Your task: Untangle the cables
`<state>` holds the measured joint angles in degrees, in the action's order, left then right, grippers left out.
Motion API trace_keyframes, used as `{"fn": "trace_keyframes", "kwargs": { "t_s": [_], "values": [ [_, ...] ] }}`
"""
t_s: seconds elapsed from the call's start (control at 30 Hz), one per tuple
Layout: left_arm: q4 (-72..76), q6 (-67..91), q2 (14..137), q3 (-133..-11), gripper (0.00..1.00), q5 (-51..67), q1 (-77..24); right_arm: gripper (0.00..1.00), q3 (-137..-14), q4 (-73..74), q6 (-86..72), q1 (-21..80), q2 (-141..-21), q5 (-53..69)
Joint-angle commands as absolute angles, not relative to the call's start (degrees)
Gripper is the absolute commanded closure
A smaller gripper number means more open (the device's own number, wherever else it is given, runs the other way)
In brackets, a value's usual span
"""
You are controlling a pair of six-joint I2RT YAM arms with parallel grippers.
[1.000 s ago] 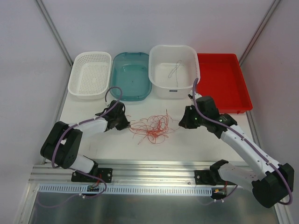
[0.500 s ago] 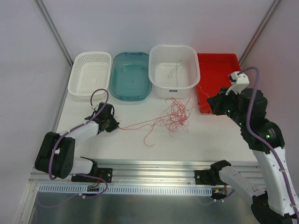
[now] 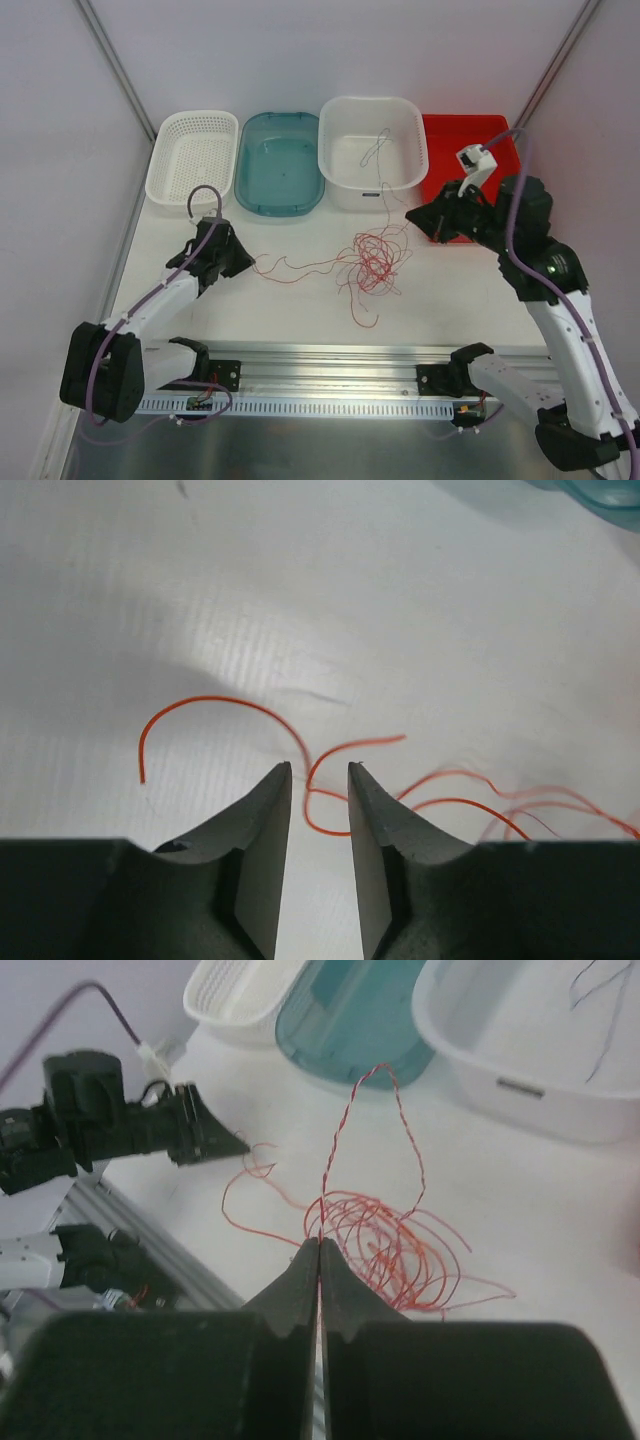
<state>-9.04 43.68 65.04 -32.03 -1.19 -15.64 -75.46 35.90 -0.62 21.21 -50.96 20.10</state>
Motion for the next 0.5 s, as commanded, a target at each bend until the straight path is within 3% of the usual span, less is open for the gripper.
{"fn": "trace_keyframes", "kwargs": {
  "t_s": [0.0,0.07,0.1,0.2,0.33,0.47],
  "values": [
    [-9.23,38.33,60.48,-35.06,0.67,5.7,-16.16,0.99,-69.81,30.68,-4.04,22.41,-54.74,29.8],
    [-8.97,36.57,58.63,-36.3,0.51,9.04,-17.57,0.99,-68.12,28.92,-4.04,24.6,-55.89,28.75],
    [-8.7,35.52,58.1,-36.82,0.35,10.1,-19.41,0.99,-66.81,28.48,-3.87,25.31,-56.94,28.48],
    [-8.0,34.54,57.57,-39.45,0.14,12.56,-24.23,0.99,-65.13,26.29,-3.78,27.86,-58.88,27.25],
    [-6.6,34.98,61.07,-43.05,0.05,13.36,-29.43,0.99,-63.81,24.79,-2.64,30.93,-60.38,27.16],
    [-4.49,35.68,68.1,-47.98,0.04,15.81,-31.64,0.99,-62.67,23.91,-1.41,32.69,-61.35,26.63]
  ]
}}
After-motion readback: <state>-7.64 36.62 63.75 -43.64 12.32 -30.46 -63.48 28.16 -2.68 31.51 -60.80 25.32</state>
